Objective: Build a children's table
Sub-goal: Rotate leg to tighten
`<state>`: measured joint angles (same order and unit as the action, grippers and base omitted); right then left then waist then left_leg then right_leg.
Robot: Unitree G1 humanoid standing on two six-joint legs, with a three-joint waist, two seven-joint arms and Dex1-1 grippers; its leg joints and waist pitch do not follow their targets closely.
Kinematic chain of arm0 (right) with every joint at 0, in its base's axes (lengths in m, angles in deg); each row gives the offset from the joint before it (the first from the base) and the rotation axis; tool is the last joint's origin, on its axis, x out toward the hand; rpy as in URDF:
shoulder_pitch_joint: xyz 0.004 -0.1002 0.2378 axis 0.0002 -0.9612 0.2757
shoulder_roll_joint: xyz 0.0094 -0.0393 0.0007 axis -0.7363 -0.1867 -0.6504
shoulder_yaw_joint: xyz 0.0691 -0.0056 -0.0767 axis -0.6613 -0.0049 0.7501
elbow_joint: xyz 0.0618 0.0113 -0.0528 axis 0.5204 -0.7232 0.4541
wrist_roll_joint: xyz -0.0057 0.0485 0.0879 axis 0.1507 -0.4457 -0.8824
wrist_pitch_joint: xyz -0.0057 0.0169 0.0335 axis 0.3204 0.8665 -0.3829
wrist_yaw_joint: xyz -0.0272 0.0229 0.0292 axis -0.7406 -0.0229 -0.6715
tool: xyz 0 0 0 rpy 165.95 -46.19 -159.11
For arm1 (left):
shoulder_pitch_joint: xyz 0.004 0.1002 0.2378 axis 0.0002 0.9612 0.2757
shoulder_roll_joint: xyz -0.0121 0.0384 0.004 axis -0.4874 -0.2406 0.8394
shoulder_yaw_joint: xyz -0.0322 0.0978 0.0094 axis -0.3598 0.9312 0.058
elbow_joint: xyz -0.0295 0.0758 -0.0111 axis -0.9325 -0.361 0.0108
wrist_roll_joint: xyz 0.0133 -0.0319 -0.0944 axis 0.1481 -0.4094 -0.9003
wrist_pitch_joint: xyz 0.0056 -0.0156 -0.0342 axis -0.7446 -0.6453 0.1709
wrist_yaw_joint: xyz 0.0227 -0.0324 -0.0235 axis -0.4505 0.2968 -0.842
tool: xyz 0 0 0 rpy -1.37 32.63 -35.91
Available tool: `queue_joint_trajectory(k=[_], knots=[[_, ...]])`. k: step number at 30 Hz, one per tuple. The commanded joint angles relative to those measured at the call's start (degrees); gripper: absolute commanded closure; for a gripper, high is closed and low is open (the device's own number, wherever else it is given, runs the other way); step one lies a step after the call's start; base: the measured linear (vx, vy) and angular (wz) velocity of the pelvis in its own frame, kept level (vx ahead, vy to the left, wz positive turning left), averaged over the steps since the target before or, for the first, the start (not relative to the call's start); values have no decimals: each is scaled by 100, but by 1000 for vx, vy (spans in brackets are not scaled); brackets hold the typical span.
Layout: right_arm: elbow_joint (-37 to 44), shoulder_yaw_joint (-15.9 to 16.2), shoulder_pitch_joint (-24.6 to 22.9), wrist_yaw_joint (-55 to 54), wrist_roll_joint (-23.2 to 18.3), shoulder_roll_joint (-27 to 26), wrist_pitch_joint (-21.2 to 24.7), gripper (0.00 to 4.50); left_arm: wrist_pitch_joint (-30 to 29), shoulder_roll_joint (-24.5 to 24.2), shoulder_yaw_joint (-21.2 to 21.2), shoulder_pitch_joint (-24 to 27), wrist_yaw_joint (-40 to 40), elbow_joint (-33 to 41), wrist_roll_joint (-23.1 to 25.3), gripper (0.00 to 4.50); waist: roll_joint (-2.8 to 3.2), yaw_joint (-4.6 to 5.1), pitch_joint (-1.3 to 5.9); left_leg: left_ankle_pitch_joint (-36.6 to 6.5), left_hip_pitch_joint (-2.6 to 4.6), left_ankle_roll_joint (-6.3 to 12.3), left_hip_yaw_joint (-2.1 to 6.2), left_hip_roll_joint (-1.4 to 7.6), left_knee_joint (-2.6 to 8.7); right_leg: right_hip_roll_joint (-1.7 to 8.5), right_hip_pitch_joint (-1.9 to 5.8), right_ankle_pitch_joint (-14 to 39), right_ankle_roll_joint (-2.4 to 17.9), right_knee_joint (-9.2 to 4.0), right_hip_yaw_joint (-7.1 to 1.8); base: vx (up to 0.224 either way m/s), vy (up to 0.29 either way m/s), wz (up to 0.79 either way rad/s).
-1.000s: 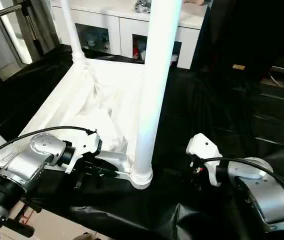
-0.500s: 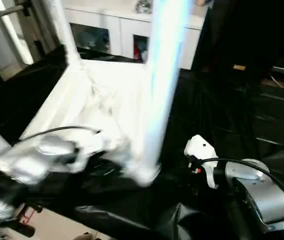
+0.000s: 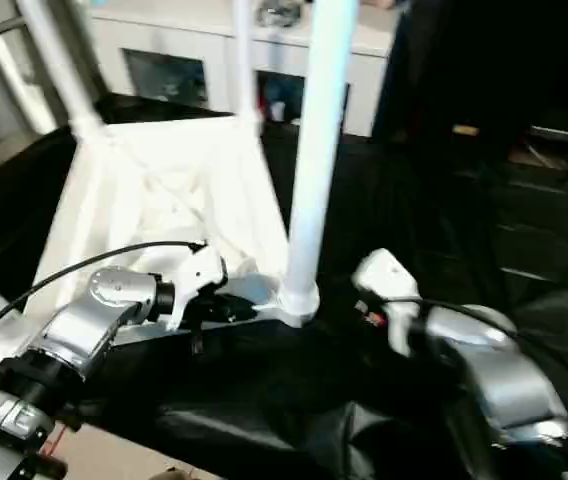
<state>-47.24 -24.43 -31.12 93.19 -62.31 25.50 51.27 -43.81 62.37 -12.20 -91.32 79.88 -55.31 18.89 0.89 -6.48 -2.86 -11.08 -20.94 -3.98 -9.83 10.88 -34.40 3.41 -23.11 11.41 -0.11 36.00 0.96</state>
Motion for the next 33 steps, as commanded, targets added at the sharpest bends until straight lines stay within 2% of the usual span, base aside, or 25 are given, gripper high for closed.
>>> queue_joint_trajectory(k=[1, 5, 11, 12, 22, 26, 27, 28, 29, 30, 32, 33], knots=[[-72, 54, 74, -61, 2, -45, 42, 2, 42, 43, 74, 66, 124, 71, -115, 450, -61, -20, 347, -883, 36, 141, 46, 173, 388, 385, 276, 633, 1273, -424, -181, 0, 0, 0], [-454, 230, 307, 3, 100, -247, -80, 2, 103, 39, 52, 49, 138, 24, -50, 450, -63, -9, 334, -947, 26, 115, 46, 168, 397, 390, 280, 669, 1283, -429, -179, 0, 0, 0], [-827, 230, 546, -135, 137, -466, -195, 66, 127, 2, 43, 48, 169, 3, 9, 450, -70, -14, 336, -902, 28, 90, 44, 168, 403, 391, 280, 627, 1241, -420, -183, 0, 0, 0], [-848, 222, 559, -128, 127, -479, -205, 75, 127, -6, 37, 52, 174, 3, 10, 450, -89, -12, 331, -902, 25, 92, 41, 167, 407, 393, 283, 644, 1234, -424, -183, 0, 0, 0], [-970, 268, 528, -128, 140, -566, -295, 166, 130, -91, -19, 80, 176, -25, 26, 450, -68, -6, 318, -1040, 33, 53, 48, 176, 428, 395, 263, 884, 1168, -449, -188, 0, 0, 0], [-1040, 267, 369, -738, 325, -885, -323, 174, 34, 58, -191, -22, -232, -185, 35, 450, -76, 10, 297, -1120, 21, -8, 47, 165, 448, 393, 257, 1111, 1104, -473, -186, 0, 0, 0], [-1108, 249, 342, -973, 388, -1012, -311, 176, -37, 139, -239, -79, -388, -244, 38, 450, -86, 36, 278, -1279, 21, -75, 53, 162, 472, 407, 248, 1524, 1007, -515, -190, 0, 0, 0], [-1164, 224, 324, -1165, 420, -1126, -281, 176, -93, 220, -273, -139, -553, -304, 59, 450, -77, 35, 277, -1339, 32, -93, 57, 159, 475, 409, 233, 1670, 972, -526, -188, 0, 0, 0], [-1243, 188, 302, -1428, 463, -1285, -235, 176, -171, 331, -319, -223, -784, -387, 91, 450, -88, 58, 266, -1384, 36, -109, 56, 161, 484, 405, 216, 1779, 940, -538, -194, 0, 0, 0], [-1426, 81, 283, -2047, 538, -1672, -95, 177, -349, 618, -435, -421, -1305, -574, 128, 450, -80, 70, 271, -1459, 78, -170, 56, 155, 474, 408, 181, 1962, 906, -570, -207, 0, 0, 0], [-1617, 65, 316, -2660, 700, -2032, -48, 178, -449, 944, -539, -642, -1895, -797, 188, 450, -75, 103, 249, -1480, 40, -230, 74, 145, 508, 397, 189, 2015, 875, -562, -199, 0, 0, 0], [-1655, 72, 325, -2785, 741, -2102, -50, 178, -461, 1011, -557, -687, -2020, -846, 206, 450, -90, 109, 248, -1598, 66, -269, 83, 142, 514, 399, 186, 2133, 822, -585, -193, 0, 0, 0]])
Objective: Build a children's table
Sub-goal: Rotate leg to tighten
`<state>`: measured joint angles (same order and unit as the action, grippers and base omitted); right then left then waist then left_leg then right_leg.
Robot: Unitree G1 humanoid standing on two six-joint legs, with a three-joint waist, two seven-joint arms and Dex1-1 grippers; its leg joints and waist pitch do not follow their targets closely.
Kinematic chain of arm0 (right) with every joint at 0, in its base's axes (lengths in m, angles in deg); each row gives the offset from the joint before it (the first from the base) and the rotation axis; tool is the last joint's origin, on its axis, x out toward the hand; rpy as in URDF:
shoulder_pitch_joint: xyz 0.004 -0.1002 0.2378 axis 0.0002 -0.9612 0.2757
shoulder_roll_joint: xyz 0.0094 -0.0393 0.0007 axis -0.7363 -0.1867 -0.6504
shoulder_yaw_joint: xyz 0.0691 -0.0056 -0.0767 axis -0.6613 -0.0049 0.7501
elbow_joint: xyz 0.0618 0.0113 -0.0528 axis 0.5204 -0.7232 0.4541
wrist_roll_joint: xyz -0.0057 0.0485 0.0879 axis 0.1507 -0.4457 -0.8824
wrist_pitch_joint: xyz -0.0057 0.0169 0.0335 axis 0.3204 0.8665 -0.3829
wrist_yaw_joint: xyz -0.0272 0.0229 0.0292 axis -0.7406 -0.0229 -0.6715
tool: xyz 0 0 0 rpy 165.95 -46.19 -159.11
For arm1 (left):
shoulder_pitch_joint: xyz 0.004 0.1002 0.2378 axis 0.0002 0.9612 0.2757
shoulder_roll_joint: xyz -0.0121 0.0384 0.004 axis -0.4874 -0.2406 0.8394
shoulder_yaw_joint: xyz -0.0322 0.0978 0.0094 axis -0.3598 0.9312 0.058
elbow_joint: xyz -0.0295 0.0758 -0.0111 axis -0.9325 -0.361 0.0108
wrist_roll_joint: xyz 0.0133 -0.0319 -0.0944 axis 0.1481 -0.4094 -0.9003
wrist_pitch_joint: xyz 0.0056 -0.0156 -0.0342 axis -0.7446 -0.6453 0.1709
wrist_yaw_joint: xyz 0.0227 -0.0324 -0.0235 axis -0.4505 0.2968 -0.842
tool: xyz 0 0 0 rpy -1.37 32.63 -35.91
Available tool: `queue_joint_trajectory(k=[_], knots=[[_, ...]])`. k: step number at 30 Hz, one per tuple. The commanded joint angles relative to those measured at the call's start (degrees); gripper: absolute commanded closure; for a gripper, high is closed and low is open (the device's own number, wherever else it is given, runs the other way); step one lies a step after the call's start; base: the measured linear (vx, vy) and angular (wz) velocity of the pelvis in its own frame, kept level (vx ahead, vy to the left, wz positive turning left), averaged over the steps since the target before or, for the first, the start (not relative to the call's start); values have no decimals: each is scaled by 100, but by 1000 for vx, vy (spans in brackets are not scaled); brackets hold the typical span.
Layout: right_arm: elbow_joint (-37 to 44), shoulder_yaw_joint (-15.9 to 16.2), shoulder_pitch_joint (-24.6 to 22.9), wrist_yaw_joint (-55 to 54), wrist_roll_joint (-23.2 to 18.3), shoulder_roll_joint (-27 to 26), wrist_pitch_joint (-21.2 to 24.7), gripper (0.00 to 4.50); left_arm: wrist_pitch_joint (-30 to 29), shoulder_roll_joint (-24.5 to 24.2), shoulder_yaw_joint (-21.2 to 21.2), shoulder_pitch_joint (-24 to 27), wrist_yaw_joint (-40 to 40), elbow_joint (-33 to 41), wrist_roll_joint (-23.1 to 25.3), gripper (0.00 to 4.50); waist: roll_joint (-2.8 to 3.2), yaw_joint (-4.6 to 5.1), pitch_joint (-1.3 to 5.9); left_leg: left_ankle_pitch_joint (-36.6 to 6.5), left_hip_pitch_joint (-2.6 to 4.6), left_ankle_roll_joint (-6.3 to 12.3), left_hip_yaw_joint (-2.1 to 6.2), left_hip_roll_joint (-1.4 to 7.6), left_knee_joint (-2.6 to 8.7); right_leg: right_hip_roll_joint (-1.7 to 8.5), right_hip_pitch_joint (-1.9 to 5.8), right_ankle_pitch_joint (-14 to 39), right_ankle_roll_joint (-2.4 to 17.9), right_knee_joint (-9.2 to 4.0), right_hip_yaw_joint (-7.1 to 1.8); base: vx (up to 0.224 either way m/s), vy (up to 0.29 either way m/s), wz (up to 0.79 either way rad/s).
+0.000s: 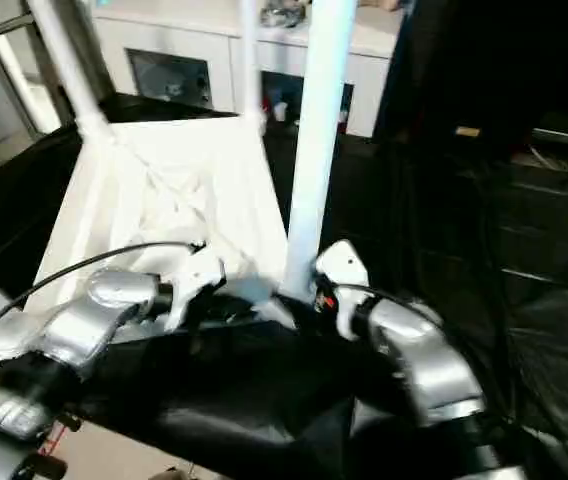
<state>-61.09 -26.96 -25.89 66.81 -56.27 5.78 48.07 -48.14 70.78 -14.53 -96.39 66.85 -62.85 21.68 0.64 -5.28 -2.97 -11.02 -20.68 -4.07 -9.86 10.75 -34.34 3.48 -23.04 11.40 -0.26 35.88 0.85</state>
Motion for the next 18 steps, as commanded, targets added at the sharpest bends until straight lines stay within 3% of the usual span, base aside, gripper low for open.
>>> queue_joint_trajectory(k=[1, 4, 5, 7, 9, 11, 12, 17, 18], knots=[[-308, 316, -183, -232, 144, -190, 287, 178, -44, 224, -336, -204, -775, -106, -80, 450, -75, -8, 263, -1635, 48, -218, 86, 147, 501, 401, 187, 2170, 802, -585, -194, 0, 0, 0], [-721, 435, 59, -694, 276, -656, 168, 178, -91, 716, -380, -346, -1184, -176, -132, 450, -36, 22, 265, -1591, 22, -199, 93, 144, 515, 400, 187, 2021, 831, -583, -196, 0, 0, 0], [-777, 498, 100, -678, 306, -698, 92, 178, -69, 774, -355, -347, -1176, -166, -133, 450, -57, 20, 272, -1537, 22, -182, 93, 143, 514, 393, 209, 1916, 815, -587, -195, 0, 0, 0], [-749, 491, 158, -378, 119, -818, 49, 122, 121, 791, -196, -302, -1046, -147, -7, 450, -53, 4, 277, -1408, 3, -83, 82, 144, 503, 392, 226, 1587, 838, -562, -207, 0, 0, 0], [-648, 438, 195, -95, -10, -829, 86, 106, 308, 692, -89, -229, -813, -113, 97, 450, -53, -1, 295, -1303, -2, -14, 75, 141, 495, 386, 241, 1442, 837, -552, -205, 0, 0, 0], [-583, 460, 211, 35, -23, -769, 51, 86, 373, 606, -38, -174, -663, -64, 111, 450, -50, -8, 298, -1213, -11, 38, 76, 147, 499, 391, 250, 1330, 859, -548, -201, 0, 0, 0], [-493, 529, 231, 223, 23, -557, 6, 72, 421, 420, 4, -59, -431, 71, 80, 450, -79, -2, 294, -1198, -17, 40, 72, 147, 505, 390, 256, 1383, 858, -556, -196, 0, 0, 0], [-226, 563, 232, 1169, -139, 156, -115, 72, 608, -202, 70, 398, 428, 613, -60, 450, -58, 2, 303, -1178, -10, 86, 77, 187, 506, 408, 260, 1369, 893, -540, -199, 0, 0, 0], [-150, 559, 209, 1405, -184, 296, -157, 72, 571, -332, 71, 484, 554, 704, -71, 450, -45, 2, 311, -1098, -14, 117, 67, 200, 501, 400, 258, 1158, 953, -518, -202, 0, 0, 0]])
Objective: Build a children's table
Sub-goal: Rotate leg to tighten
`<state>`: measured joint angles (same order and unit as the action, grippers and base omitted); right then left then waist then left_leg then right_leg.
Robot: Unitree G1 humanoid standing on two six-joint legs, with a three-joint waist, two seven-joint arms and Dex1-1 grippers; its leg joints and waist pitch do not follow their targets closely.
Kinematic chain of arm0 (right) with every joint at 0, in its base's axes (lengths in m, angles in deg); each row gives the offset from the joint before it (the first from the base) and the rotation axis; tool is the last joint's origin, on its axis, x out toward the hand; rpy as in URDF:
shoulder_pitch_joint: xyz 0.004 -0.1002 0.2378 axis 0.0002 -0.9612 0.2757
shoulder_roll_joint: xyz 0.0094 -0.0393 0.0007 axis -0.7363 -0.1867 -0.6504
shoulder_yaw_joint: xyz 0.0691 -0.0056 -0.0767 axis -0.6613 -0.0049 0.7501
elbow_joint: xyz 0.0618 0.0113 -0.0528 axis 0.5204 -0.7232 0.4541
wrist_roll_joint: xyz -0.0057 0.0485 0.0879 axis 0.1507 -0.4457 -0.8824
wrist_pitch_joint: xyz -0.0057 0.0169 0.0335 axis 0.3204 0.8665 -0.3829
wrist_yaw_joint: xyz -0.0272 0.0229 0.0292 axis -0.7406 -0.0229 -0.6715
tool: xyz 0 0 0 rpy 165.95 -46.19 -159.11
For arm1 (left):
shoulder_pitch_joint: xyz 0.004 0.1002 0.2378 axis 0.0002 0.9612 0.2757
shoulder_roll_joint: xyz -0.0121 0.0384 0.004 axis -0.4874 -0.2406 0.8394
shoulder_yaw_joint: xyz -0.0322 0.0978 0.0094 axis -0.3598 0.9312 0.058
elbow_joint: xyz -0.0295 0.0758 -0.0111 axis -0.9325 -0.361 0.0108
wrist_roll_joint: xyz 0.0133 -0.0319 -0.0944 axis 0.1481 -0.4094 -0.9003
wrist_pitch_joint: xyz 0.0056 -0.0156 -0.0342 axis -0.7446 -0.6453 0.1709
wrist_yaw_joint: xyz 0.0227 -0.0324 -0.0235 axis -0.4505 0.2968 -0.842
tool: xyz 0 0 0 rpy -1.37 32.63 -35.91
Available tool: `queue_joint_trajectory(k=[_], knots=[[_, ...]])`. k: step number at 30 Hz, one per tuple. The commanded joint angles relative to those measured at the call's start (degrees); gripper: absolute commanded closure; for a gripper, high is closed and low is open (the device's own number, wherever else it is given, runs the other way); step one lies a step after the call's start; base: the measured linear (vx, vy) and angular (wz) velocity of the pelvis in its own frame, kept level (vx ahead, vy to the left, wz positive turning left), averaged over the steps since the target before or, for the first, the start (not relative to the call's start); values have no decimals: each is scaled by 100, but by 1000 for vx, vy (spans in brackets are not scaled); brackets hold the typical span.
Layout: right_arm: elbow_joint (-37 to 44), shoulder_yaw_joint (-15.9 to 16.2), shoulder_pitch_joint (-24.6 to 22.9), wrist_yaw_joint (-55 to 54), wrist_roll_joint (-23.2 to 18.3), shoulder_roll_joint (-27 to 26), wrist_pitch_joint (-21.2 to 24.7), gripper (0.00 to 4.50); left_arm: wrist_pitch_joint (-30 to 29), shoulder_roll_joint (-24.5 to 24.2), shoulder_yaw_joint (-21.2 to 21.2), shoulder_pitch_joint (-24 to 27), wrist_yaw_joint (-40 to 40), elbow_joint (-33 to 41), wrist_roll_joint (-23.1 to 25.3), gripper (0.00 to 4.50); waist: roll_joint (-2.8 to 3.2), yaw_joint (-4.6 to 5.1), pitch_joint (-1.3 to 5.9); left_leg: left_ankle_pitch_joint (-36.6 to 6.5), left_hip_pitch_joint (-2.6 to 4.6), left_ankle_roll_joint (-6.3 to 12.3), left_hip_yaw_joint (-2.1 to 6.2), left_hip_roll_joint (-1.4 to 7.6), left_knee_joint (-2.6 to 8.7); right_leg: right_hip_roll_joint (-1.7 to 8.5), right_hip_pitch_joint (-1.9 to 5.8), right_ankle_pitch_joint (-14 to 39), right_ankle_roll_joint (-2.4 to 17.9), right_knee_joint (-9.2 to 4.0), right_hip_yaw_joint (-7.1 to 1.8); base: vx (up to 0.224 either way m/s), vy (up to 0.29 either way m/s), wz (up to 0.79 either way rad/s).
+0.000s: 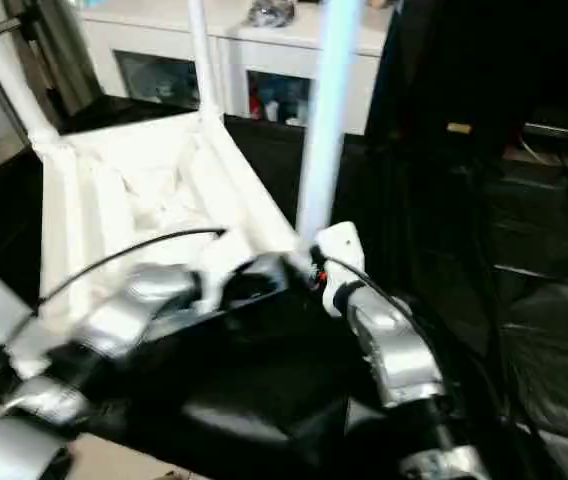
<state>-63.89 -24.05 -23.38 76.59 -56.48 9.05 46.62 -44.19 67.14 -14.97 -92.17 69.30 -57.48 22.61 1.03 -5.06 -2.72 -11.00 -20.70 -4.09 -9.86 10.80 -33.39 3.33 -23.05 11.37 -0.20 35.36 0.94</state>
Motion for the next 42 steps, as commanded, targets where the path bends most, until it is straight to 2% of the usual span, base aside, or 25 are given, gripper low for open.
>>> queue_joint_trajectory(k=[1, 3, 4, 5, 6, 7, 8, 9, 11, 12, 14, 16, 20, 23, 24, 29, 30, 31, 32, 33, 34, 37, 38, 41, 42], knots=[[266, 252, -87, 762, -256, 155, 2, 72, 201, -154, 116, 163, 434, 252, -137, 450, -133, -42, 297, -992, 1, 175, 58, 205, 395, 409, 259, 943, 1010, -435, -201, 0, 0, 0], [384, 238, -120, 1074, -324, 315, 26, 72, 227, -327, 92, 249, 566, 327, -131, 450, -96, -35, 305, -822, -9, 226, 47, 206, 386, 391, 247, 577, 1110, -405, -185, 0, 0, 0], [390, 238, -122, 1092, -328, 324, 26, 72, 227, -337, 90, 254, 574, 331, -132, 450, -104, -36, 314, -749, 4, 247, 36, 203, 370, 392, 256, 361, 1189, -383, -184, 0, 0, 0], [473, 253, -143, 1345, -381, 463, 32, 72, 259, -492, 55, 336, 730, 450, -188, 450, -181, -30, 316, -703, -1, 278, 30, 200, 366, 389, 270, 261, 1220, -375, -178, 0, 0, 0], [518, 269, -152, 1521, -418, 560, 27, 72, 273, -596, 30, 398, 842, 548, -236, 450, -139, -44, 309, -709, -2, 301, 41, 208, 374, 405, 272, 241, 1268, -356, -170, 0, 0, 0], [603, 332, -168, 1849, -509, 739, 10, 72, 185, -817, -32, 530, 1032, 799, -329, 450, -221, -23, 301, -740, -2, 338, 22, 211, 370, 402, 272, 274, 1288, -369, -168, 0, 0, 0], [616, 369, -167, 1971, -536, 802, -25, 72, 148, -920, -61, 591, 1104, 919, -357, 450, -249, -37, 304, -734, -7, 348, 33, 224, 373, 422, 288, 293, 1302, -343, -164, 0, 0, 0], [619, 390, -166, 2032, -547, 832, -49, 72, 130, -975, -77, 625, 1142, 985, -370, 450, -204, -43, 291, -713, -11, 362, 32, 224, 381, 419, 273, 363, 1278, -349, -168, 0, 0, 0], [615, 480, -161, 2147, -543, 857, -62, 72, 18, -1114, -118, 715, 1204, 1169, -392, 450, -220, -33, 282, -722, 7, 352, 24, 230, 379, 423, 256, 402, 1308, -353, -169, 0, 0, 0], [597, 514, -155, 2150, -509, 849, -108, 72, -9, -1151, -129, 740, 1210, 1217, -390, 450, -285, -33, 277, -719, 7, 340, 20, 228, 384, 421, 252, 487, 1306, -355, -161, 0, 0, 0], [524, 535, -118, 2145, -442, 759, -176, 72, -50, -1220, -148, 801, 1230, 1310, -392, 450, -282, -36, 269, -750, 18, 288, 18, 229, 386, 428, 240, 584, 1306, -358, -171, 0, 0, 0], [464, 559, -75, 2128, -430, 674, -193, 72, -61, -1261, -156, 850, 1221, 1371, -393, 450, -307, -37, 264, -721, 26, 243, 21, 228, 392, 424, 239, 585, 1293, -351, -171, 0, 0, 0], [386, 673, -17, 2260, -453, 638, -197, 72, -173, -1321, -127, 962, 1186, 1573, -422, 450, -357, -41, 281, -525, 27, 300, 12, 219, 369, 421, 258, 229, 1341, -305, -171, 0, 0, 0], [341, 710, -11, 2311, -431, 647, -228, 72, -210, -1339, -130, 975, 1177, 1619, -414, 450, -364, -47, 287, -513, 28, 298, 12, 216, 366, 419, 266, 203, 1347, -302, -169, 0, 0, 0], [292, 739, -2, 2312, -400, 642, -274, 96, -248, -1365, -135, 986, 1183, 1666, -427, 450, -365, -48, 292, -485, 33, 298, 13, 217, 360, 419, 264, 136, 1359, -291, -168, 0, 0, 0], [165, 735, 28, 2301, -367, 570, -324, 123, -295, -1382, -133, 989, 1182, 1732, -413, 450, -381, -48, 305, -495, 34, 272, 12, 208, 351, 411, 276, 50, 1401, -281, -168, 0, 0, 0], [147, 705, 25, 2274, -396, 538, -312, 138, -281, -1360, -115, 972, 1166, 1698, -390, 450, -346, -51, 312, -492, 42, 266, 14, 207, 346, 411, 275, 8, 1408, -275, -169, 0, 0, 0], [143, 698, 23, 2269, -404, 532, -311, 151, -279, -1355, -109, 969, 1163, 1691, -384, 450, -357, -46, 309, -500, 39, 265, 13, 205, 346, 406, 274, -8, 1413, -278, -168, 0, 0, 0], [142, 674, 8, 2239, -435, 507, -296, 151, -267, -1334, -78, 951, 1156, 1652, -360, 450, -329, -54, 320, -463, 42, 260, 17, 203, 340, 404, 281, -109, 1435, -261, -168, 0, 0, 0], [153, 668, -4, 2234, -449, 497, -285, 160, -274, -1328, -69, 946, 1168, 1644, -363, 450, -348, -48, 323, -455, 42, 264, 14, 201, 335, 397, 284, -169, 1451, -260, -165, 0, 0, 0], [151, 664, -9, 2226, -461, 490, -287, 169, -279, -1327, -62, 944, 1175, 1641, -364, 450, -332, -51, 323, -460, 43, 260, 16, 200, 335, 398, 286, -182, 1457, -258, -166, 0, 0, 0], [146, 640, -33, 2190, -492, 452, -281, 175, -303, -1316, -41, 930, 1174, 1620, -351, 450, -347, -54, 327, -459, 42, 261, 14, 199, 331, 400, 294, -212, 1475, -255, -167, 0, 0, 0], [135, 621, -66, 2110, -480, 403, -285, 175, -366, -1272, -52, 896, 1086, 1556, -323, 450, -304, -58, 330, -456, 43, 253, 21, 198, 329, 401, 292, -230, 1484, -248, -167, 0, 0, 0], [-31, 543, -89, 1551, -274, 189, -299, 176, -569, -1057, -149, 782, 654, 1387, -244, 450, -324, -40, 307, -627, 47, 144, 17, 199, 353, 403, 280, 20, 1474, -283, -166, 0, 0, 0], [-270, 460, -45, 969, -71, -7, -289, 177, -691, -886, -184, 699, 394, 1307, -204, 450, -340, -33, 289, -817, 46, 51, 24, 197, 367, 409, 285, 349, 1413, -318, -170, 0, 0, 0]])
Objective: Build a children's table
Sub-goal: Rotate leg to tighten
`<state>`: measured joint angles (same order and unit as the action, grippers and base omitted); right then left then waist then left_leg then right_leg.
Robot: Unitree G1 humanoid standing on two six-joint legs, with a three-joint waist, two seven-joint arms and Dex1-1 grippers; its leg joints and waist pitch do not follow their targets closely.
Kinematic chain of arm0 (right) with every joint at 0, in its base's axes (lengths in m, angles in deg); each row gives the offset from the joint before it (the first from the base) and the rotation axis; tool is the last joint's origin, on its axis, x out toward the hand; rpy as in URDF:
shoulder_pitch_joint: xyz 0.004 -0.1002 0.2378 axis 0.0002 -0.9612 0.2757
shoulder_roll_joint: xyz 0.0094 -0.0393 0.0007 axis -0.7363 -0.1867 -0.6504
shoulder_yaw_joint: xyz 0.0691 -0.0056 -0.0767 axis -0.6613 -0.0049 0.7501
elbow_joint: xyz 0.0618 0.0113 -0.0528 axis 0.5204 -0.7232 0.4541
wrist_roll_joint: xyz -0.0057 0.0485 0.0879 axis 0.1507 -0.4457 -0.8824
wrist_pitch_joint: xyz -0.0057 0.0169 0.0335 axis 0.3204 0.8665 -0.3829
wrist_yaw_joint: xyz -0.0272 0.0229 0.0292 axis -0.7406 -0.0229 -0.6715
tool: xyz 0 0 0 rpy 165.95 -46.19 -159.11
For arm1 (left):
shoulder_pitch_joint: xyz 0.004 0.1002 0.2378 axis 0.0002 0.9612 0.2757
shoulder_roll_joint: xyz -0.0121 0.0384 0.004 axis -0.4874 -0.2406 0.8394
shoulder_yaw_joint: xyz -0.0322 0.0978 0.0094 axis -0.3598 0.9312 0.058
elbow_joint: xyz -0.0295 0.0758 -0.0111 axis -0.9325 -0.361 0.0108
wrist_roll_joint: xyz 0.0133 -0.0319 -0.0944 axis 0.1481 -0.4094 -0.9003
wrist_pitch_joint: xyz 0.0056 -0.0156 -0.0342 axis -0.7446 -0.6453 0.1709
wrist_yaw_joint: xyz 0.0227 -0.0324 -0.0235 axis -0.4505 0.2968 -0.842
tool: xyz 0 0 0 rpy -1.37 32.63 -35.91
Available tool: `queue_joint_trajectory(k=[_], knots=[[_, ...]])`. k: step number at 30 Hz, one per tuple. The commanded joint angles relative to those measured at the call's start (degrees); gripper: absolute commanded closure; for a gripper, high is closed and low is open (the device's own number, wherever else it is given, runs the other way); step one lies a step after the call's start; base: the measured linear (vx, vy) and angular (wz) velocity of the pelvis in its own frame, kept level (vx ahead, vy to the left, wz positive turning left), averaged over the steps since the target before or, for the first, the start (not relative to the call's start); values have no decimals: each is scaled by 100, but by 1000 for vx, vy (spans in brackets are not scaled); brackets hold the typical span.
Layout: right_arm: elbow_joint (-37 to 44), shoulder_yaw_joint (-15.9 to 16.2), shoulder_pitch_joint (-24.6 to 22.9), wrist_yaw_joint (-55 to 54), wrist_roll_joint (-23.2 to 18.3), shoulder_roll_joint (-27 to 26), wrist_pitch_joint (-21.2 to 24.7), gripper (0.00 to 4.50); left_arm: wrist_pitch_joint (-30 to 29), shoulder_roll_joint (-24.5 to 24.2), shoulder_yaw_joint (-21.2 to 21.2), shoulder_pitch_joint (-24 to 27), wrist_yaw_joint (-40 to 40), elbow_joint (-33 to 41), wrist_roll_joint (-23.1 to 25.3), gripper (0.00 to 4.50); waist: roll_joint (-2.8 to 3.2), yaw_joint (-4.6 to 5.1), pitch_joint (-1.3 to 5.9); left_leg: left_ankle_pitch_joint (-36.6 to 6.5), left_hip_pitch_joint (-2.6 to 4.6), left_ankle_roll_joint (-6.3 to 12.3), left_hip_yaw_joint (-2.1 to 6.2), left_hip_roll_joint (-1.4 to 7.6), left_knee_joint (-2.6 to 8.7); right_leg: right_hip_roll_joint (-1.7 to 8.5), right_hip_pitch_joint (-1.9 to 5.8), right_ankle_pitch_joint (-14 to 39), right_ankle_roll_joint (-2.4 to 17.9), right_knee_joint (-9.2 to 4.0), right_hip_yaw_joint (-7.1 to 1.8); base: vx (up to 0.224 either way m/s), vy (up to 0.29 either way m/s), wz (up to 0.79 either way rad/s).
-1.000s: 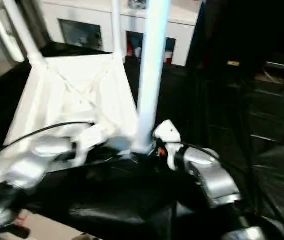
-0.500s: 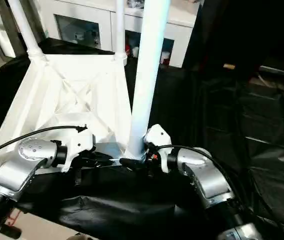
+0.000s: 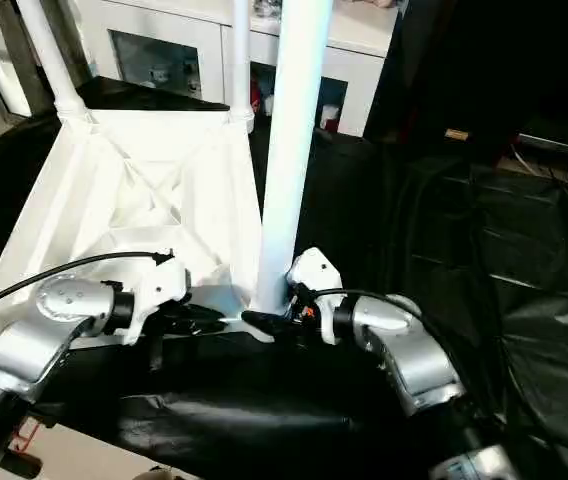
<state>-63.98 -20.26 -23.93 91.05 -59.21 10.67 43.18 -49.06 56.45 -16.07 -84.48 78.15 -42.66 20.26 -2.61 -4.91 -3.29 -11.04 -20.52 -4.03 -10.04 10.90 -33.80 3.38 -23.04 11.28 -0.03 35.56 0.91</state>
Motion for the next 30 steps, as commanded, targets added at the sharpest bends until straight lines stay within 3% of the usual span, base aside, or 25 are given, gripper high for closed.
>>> queue_joint_trajectory(k=[1, 2, 4, 6, 9, 11, 12, 13, 18, 24, 30], knots=[[-393, 32, 37, -791, 299, -276, 73, 177, -273, 271, -85, -113, -622, -212, 56, 450, 30, -40, 328, -918, 38, -15, 39, 191, 422, 407, 266, 566, 1361, -360, -175, 0, 0, 0], [-569, -82, 75, -1228, 355, -462, 190, 177, -384, 439, -102, -193, -836, -280, 83, 450, 25, -16, 306, -1263, 46, -180, 54, 175, 451, 423, 247, 1273, 1206, -412, -193, 0, 0, 0], [-798, -236, 130, -1789, 392, -735, 345, 177, -494, 689, -100, -312, -1125, -377, 134, 450, 32, -16, 296, -1492, 48, -282, 92, 168, 479, 432, 256, 1873, 994, -465, -185, 0, 0, 0], [-1053, -369, 199, -2357, 428, -1055, 434, 178, -576, 1001, -63, -453, -1446, -499, 217, 450, 30, -21, 296, -1613, 82, -316, 88, 174, 475, 434, 199, 2120, 873, -500, -207, 0, 0, 0], [-1426, -344, 358, -2893, 579, -1418, 323, 178, -601, 1477, -9, -681, -1887, -786, 320, 450, 37, -31, 301, -1593, 82, -320, 89, 163, 478, 416, 187, 2031, 825, -513, -209, 0, 0, 0], [-1590, -212, 466, -2876, 647, -1607, 153, 178, -438, 1771, 83, -815, -2015, -995, 353, 450, 83, -40, 321, -1587, 86, -308, 93, 163, 471, 412, 187, 1851, 831, -499, -211, 0, 0, 0], [-1604, -203, 480, -2831, 633, -1641, 126, 178, -416, 1811, 98, -833, -2027, -1024, 354, 450, 56, -40, 329, -1541, 67, -276, 85, 150, 464, 402, 205, 1712, 827, -498, -209, 0, 0, 0], [-1590, -192, 499, -2708, 590, -1694, 67, 122, -355, 1859, 137, -858, -1999, -1066, 355, 450, 74, -53, 338, -1452, 51, -226, 88, 150, 462, 406, 220, 1533, 844, -481, -212, 0, 0, 0], [-1278, -156, 533, -2200, 517, -1375, 0, 87, -40, 1636, 171, -770, -1511, -970, 290, 450, 96, -67, 357, -1371, 36, -110, 81, 153, 458, 405, 235, 1415, 852, -481, -204, 0, 0, 0], [-575, 41, 383, -743, 368, -385, -236, 87, 269, 1070, 203, -459, -499, -627, 81, 450, 106, -99, 357, -1227, 20, 55, 69, 173, 438, 397, 251, 1014, 987, -445, -198, 0, 0, 0], [120, 132, 111, 500, 4, 322, -112, 87, 512, 607, 179, -223, 303, -397, -153, 450, 108, -173, 352, -1166, 38, 139, 59, 200, 442, 385, 247, 779, 1085, -423, -192, 0, 0, 0]])
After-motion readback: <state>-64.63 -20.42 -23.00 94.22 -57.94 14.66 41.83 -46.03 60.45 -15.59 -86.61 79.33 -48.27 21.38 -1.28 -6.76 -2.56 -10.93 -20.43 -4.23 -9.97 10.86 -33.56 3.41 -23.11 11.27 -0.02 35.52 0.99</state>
